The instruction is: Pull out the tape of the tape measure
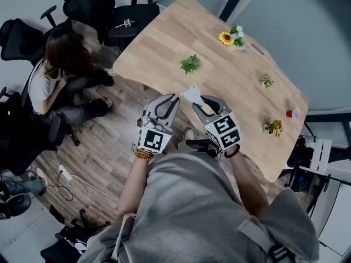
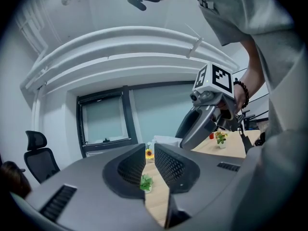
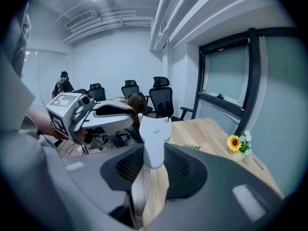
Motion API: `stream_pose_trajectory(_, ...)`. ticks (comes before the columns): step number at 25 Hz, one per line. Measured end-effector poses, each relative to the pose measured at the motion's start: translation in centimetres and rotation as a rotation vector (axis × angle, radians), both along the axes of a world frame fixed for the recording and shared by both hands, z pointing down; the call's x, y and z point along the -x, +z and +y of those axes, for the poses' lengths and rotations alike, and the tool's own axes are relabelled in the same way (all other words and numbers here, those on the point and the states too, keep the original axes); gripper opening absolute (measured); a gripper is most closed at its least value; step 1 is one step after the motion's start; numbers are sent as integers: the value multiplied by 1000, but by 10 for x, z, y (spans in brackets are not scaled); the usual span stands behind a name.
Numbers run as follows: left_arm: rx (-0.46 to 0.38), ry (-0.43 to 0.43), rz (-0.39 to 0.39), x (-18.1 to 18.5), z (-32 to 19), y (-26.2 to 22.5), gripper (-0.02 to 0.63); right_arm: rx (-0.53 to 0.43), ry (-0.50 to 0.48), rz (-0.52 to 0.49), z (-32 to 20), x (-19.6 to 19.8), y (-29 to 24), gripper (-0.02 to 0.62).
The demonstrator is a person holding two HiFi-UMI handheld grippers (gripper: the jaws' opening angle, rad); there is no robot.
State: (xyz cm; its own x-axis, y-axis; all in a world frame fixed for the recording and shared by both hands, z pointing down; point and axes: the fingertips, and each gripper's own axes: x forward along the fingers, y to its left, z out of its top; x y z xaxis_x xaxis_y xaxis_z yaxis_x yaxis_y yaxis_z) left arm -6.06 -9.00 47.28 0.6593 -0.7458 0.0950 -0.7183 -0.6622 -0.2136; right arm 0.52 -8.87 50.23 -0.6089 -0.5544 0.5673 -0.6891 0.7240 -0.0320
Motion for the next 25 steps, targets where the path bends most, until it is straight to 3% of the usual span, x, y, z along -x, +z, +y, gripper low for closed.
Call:
stream_pose_trajectory(5,-2,9,24,0,0,-4,48,-30,-31,17,3,5,-5,138)
stream_pose_trajectory(25,13,8,-3,-5,5,6,40,-56,-88,47,7,11,-5,137)
